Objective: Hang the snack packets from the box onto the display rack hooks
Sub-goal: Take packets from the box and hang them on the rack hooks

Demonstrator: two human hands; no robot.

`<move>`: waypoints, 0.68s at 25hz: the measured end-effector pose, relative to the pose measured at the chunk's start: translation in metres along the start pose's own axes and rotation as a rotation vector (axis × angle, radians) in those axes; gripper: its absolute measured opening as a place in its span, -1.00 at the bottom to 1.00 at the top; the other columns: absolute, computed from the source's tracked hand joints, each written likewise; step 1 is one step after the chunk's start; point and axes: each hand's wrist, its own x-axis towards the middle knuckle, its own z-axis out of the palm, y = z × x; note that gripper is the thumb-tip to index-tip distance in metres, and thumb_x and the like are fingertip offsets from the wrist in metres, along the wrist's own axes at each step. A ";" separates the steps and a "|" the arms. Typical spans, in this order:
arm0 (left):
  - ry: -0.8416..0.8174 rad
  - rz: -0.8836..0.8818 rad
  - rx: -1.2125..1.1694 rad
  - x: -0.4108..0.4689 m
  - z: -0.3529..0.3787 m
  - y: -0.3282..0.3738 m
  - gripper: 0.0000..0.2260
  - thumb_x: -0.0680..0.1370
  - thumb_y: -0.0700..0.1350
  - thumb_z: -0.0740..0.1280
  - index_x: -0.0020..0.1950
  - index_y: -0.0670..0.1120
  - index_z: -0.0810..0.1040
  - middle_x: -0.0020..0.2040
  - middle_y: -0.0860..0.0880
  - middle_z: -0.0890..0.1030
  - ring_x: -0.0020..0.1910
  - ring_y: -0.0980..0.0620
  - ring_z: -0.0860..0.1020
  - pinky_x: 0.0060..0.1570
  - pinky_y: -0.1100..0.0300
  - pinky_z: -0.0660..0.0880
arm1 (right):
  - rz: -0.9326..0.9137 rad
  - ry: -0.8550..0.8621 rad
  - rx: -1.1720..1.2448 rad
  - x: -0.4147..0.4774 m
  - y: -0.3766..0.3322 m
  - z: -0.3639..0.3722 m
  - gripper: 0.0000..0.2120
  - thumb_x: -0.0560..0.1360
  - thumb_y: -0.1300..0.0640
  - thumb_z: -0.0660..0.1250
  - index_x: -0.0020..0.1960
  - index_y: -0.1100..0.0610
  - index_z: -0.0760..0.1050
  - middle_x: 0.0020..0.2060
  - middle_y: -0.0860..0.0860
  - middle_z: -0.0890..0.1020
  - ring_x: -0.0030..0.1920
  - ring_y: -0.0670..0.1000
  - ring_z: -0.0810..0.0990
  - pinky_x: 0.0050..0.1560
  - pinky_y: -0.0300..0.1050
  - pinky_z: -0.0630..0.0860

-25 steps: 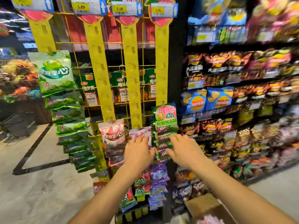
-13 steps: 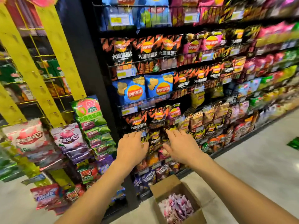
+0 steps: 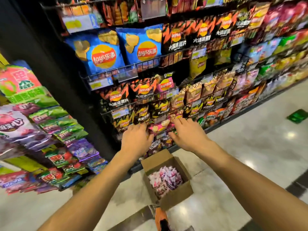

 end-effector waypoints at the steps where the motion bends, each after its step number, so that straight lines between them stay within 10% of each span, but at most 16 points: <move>1: -0.006 0.002 -0.019 0.013 0.009 0.000 -0.50 0.67 0.16 0.24 0.52 -0.10 0.41 0.41 -0.11 0.55 0.42 -0.18 0.47 0.33 -0.04 0.45 | -0.001 -0.015 -0.009 0.011 0.004 0.007 -0.42 0.64 -0.21 0.11 0.52 0.13 0.24 0.38 0.14 0.46 0.35 0.23 0.41 0.25 0.15 0.44; 17: -0.346 -0.321 -0.129 0.118 0.189 -0.020 -0.48 0.66 0.15 0.25 0.56 -0.08 0.37 0.43 -0.15 0.55 0.43 -0.22 0.46 0.37 -0.06 0.44 | -0.208 -0.391 -0.019 0.148 0.071 0.162 -0.50 0.64 -0.15 0.10 0.45 0.14 0.30 0.31 0.13 0.52 0.27 0.19 0.47 0.18 0.08 0.46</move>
